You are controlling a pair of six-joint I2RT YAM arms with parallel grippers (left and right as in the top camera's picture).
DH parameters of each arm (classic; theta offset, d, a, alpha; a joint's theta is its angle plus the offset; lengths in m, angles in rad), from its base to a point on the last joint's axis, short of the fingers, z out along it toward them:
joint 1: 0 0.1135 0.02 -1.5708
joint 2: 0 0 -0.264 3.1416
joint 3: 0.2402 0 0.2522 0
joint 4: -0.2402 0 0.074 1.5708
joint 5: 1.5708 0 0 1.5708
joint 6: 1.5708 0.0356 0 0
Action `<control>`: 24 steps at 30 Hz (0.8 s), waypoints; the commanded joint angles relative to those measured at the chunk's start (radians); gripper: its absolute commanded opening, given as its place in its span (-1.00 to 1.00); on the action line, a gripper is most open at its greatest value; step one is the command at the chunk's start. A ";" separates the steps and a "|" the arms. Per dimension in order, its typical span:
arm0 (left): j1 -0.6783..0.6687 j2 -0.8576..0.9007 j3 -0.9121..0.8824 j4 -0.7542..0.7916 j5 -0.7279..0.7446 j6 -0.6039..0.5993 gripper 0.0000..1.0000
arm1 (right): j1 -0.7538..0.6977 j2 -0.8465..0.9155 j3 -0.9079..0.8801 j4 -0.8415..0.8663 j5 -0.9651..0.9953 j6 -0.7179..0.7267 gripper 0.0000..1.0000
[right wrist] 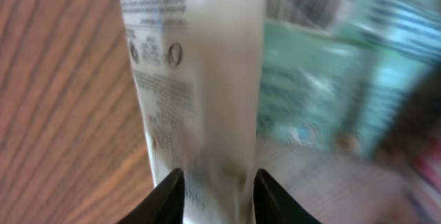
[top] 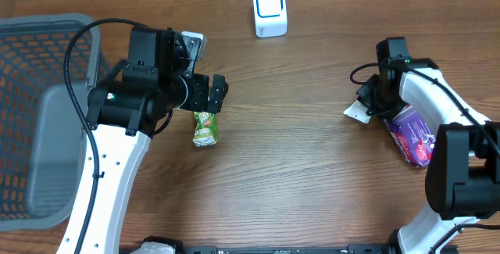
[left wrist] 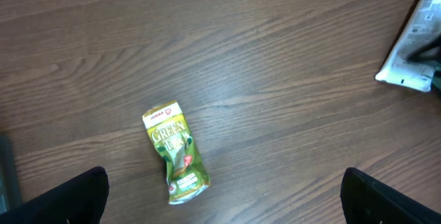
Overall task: Scan the item barcode
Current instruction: 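Carry the white tube right and release it on the table, then move the right gripper to the green snack pouch and grasp it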
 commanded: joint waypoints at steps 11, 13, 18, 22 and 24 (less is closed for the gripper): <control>0.000 -0.019 0.017 0.000 0.000 0.016 0.99 | 0.048 -0.045 0.296 -0.201 -0.340 -0.196 0.79; 0.000 -0.019 0.017 0.000 0.000 0.016 0.99 | 0.105 -0.037 0.296 -0.187 -0.343 -0.196 0.99; 0.000 -0.019 0.017 0.000 0.000 0.016 0.99 | 0.233 -0.001 0.295 -0.137 -0.343 -0.195 1.00; 0.000 -0.019 0.017 0.000 0.001 0.016 0.99 | 0.352 0.060 0.295 -0.046 -0.365 -0.158 1.00; 0.000 -0.019 0.017 0.000 0.000 0.016 0.99 | 0.396 0.086 0.295 -0.014 -0.365 -0.116 0.99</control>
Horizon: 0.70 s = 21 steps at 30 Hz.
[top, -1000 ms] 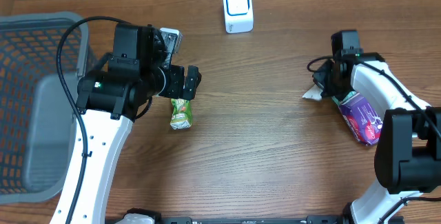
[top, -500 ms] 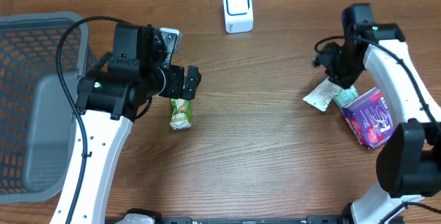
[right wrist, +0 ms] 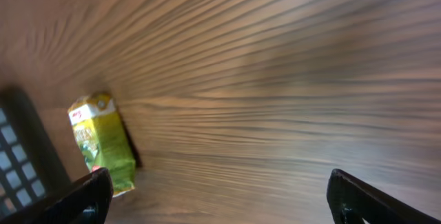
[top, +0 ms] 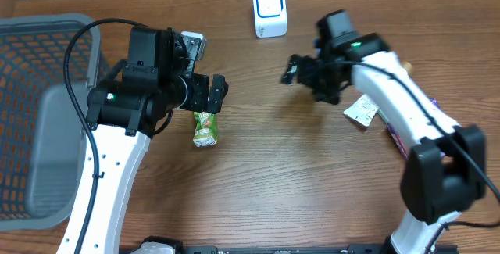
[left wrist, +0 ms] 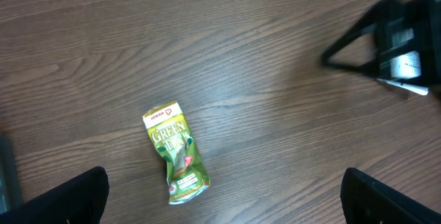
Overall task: Scan the item barcode
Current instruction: 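Move the right gripper to the green snack pouch and grasp it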
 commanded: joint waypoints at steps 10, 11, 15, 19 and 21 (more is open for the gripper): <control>0.007 -0.024 0.060 -0.003 0.021 0.045 0.99 | 0.185 0.111 0.007 0.172 -0.069 0.095 0.99; 0.013 -0.024 0.115 -0.022 0.019 0.046 0.99 | 0.196 0.112 0.007 0.188 -0.068 0.094 0.99; 0.038 -0.024 0.285 -0.101 -0.047 0.045 0.99 | 0.232 0.139 0.007 0.260 -0.069 0.090 0.98; 0.064 -0.025 0.407 -0.188 -0.174 0.037 0.99 | 0.280 0.184 0.007 0.329 -0.073 0.090 0.94; 0.082 -0.025 0.426 -0.214 -0.224 -0.005 0.99 | 0.305 0.197 0.007 0.359 -0.068 0.085 0.92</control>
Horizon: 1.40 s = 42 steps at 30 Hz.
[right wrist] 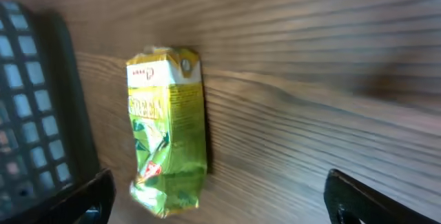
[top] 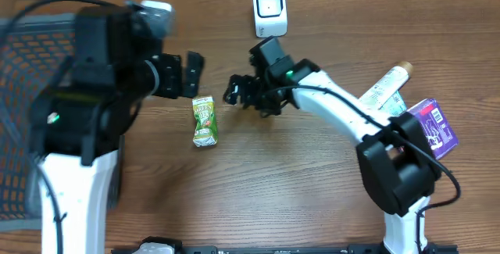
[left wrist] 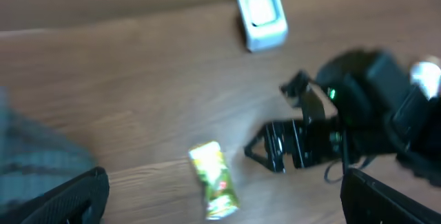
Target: Scan the item barcode
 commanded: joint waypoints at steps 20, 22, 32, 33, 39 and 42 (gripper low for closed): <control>0.080 0.222 0.022 -0.089 -0.095 -0.139 0.99 | 0.177 0.135 0.007 0.138 -0.025 -0.002 -0.18; 0.080 0.254 0.022 -0.095 -0.086 -0.139 0.99 | 0.169 0.135 0.007 0.129 -0.030 0.001 -0.48; 0.080 0.391 0.022 -0.135 -0.065 -0.138 0.99 | 0.043 0.135 0.007 0.032 -0.233 -0.066 -0.93; 0.080 0.395 0.022 -0.133 -0.065 -0.138 0.99 | 0.031 0.135 0.007 0.011 -0.239 -0.094 -0.93; 0.080 0.397 0.022 -0.125 -0.066 -0.138 0.99 | -0.026 0.135 0.010 -0.158 -0.230 -0.267 -0.93; 0.080 0.397 0.022 -0.126 -0.066 -0.138 0.99 | -0.092 0.125 0.010 -0.267 -0.227 -0.308 -0.92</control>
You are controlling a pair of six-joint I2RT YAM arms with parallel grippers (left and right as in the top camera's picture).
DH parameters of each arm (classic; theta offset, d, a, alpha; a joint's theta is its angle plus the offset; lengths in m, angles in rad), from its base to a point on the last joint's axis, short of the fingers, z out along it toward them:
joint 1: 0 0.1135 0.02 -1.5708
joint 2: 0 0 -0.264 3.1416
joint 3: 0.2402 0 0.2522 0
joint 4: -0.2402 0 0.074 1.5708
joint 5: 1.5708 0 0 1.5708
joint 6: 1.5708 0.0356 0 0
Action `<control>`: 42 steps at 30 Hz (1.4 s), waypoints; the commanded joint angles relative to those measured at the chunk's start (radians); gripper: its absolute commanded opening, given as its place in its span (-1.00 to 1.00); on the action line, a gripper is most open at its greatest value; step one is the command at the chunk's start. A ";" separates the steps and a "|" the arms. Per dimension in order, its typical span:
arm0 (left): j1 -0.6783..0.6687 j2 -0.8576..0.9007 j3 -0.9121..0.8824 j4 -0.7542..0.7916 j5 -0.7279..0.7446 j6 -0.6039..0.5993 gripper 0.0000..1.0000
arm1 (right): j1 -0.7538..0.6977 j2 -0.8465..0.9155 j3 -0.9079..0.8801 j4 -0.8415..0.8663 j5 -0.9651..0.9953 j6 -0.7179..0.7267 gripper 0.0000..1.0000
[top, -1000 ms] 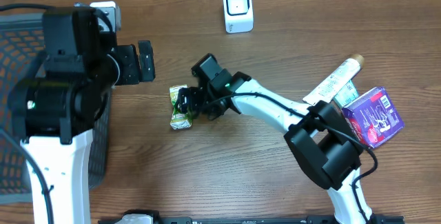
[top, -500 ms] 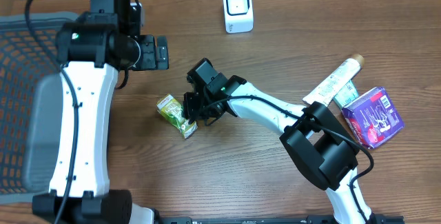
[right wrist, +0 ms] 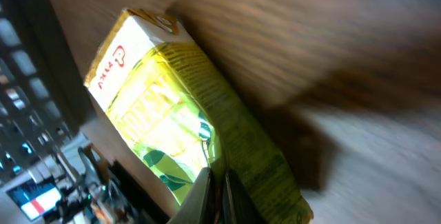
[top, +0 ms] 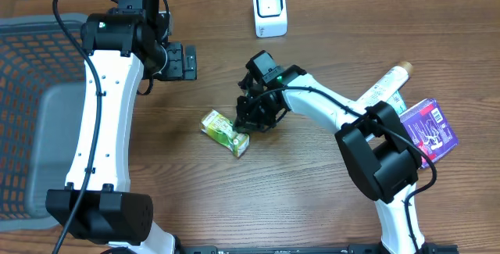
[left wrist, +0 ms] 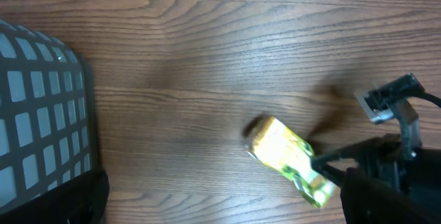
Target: Scan the item barcode
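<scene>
A green-and-yellow drink packet point(top: 225, 132) lies slantwise at mid-table, with a shadow under it. My right gripper point(top: 251, 121) is shut on its right end; in the right wrist view the closed fingertips point(right wrist: 215, 182) pinch the packet point(right wrist: 172, 120) by its edge. The white scanner point(top: 269, 9) stands at the back of the table. My left gripper point(top: 178, 61) hangs open, left of and behind the packet, holding nothing. Its wrist view shows the packet point(left wrist: 286, 156) below, with the right gripper point(left wrist: 386, 165) on it.
A grey mesh basket point(top: 39, 113) fills the left side, its rim point(left wrist: 41, 107) also visible in the left wrist view. At the right lie a white tube point(top: 383, 86) and a purple packet point(top: 426, 131).
My right gripper, then open beside the packet, is now shut on its right end. The packet has turned from lengthwise to slantwise and shifted a little right. The left arm has drawn back.
First my right gripper was shut on a white item at the far right while the left hung open over the green packet. Then the right was open at mid-table, the white item left behind. Then it was open beside the packet, and now grips it.
</scene>
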 commanded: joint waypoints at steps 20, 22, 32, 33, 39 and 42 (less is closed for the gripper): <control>0.004 -0.001 -0.001 0.030 0.018 -0.014 0.99 | -0.320 -0.257 -0.004 -0.415 0.114 -0.404 -0.03; 0.004 -0.001 -0.001 0.030 0.018 -0.014 0.99 | -0.311 -0.259 -0.004 -0.414 0.138 -0.405 0.04; 0.004 -0.001 -0.001 0.030 0.018 -0.014 0.99 | -0.182 -0.230 -0.007 -0.356 0.448 -0.472 0.65; 0.004 -0.001 -0.001 0.030 0.018 -0.014 0.99 | -0.183 -0.220 -0.007 -0.348 0.449 -0.478 0.64; 0.004 -0.001 -0.001 0.030 0.018 -0.014 0.99 | -0.211 -0.143 -0.007 -0.352 0.358 -0.597 0.54; 0.004 -0.001 -0.001 0.030 0.018 -0.014 0.99 | -0.221 -0.106 -0.007 -0.352 0.327 -0.635 0.49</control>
